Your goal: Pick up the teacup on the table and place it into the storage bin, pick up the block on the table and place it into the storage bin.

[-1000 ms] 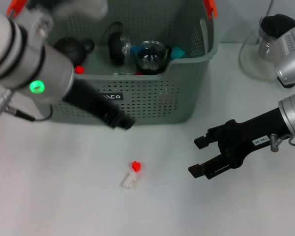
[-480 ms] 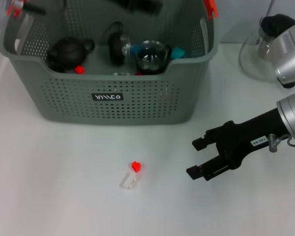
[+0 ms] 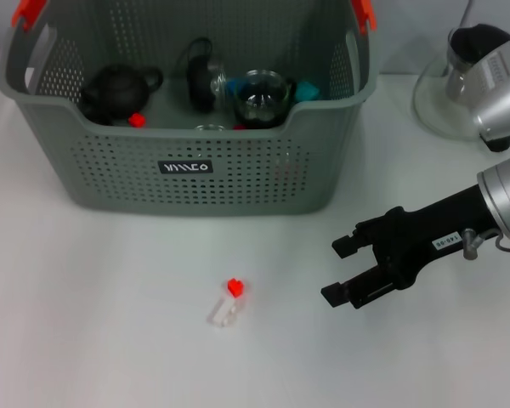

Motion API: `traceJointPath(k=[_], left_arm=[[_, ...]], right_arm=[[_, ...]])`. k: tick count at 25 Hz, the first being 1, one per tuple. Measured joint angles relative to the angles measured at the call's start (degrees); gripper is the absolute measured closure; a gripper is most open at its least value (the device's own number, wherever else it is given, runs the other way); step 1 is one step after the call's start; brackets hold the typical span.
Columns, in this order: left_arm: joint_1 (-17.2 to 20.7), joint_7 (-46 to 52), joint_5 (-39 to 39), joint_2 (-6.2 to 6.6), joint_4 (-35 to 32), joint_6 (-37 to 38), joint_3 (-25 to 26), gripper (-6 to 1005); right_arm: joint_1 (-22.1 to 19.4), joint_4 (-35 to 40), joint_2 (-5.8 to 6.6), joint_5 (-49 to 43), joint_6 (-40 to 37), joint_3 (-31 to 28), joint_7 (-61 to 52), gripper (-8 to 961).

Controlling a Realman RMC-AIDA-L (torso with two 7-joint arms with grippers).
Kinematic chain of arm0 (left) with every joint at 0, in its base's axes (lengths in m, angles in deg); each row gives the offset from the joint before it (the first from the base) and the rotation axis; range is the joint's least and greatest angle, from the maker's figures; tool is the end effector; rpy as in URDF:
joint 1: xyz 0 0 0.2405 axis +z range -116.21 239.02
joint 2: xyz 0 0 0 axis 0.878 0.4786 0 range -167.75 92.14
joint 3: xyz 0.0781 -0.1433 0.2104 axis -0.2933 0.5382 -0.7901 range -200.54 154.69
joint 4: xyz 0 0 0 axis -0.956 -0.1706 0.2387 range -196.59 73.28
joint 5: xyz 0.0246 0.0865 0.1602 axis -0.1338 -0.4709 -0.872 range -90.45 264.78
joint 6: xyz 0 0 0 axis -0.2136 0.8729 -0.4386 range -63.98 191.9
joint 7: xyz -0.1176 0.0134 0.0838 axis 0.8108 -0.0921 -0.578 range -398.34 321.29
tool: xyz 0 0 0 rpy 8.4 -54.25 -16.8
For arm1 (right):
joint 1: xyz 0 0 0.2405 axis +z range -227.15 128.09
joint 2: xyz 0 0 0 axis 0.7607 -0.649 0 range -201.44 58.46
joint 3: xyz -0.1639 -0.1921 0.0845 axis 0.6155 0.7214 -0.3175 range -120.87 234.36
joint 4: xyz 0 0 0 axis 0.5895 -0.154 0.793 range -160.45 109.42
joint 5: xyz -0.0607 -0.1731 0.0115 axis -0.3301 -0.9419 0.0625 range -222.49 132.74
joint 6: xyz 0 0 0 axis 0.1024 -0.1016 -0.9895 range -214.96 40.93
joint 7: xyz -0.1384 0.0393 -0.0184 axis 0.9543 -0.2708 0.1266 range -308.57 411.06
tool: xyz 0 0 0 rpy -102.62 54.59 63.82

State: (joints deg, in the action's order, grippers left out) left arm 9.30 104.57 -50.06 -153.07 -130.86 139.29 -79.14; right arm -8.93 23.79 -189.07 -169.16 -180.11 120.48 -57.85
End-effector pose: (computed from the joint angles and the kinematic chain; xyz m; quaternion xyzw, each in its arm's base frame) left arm -0.0958 0.4387 0.0659 -0.9074 -0.2972 -0.0949 0.2817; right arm 0.1916 0.3287 -0.0282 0.9744 -0.2212 -0.0235 0.0320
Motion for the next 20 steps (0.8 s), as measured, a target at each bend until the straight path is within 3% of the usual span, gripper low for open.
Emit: traceJointPath(k=[4,10,12,15,20], left_arm=[[-0.1,-0.6,-0.1,-1.03,-0.3,-3.2,0.1,591],[-0.3,-0.6,-0.8,-1.06,0.3,-5.8,-0.2,469],[-0.1,-0.5,-0.9,-0.91,-0.4,-5.9,-0.1,371],[1.6,-0.3,-0.8,-0.8,-4.7,-4.5,0.5,225],[6.9,-0.4,2.1,-1.7,-17.0,0.6,0.5,155]], right_arm=[[0.0,0.0,0.11,0.0,0.2,0.0,-0.3,24],[0.0,0.0,0.15,0.0,0.2,0.0,-0.4,23],[-0.1,0.0,0.16,0.0,0.2,0.0,-0.4,23],[-0.1,0.0,0.14,0.0,0.2,0.0,-0.3,23],[0.0,0.0,-0.07,0.0,0.2,0.0,-0.1,23]])
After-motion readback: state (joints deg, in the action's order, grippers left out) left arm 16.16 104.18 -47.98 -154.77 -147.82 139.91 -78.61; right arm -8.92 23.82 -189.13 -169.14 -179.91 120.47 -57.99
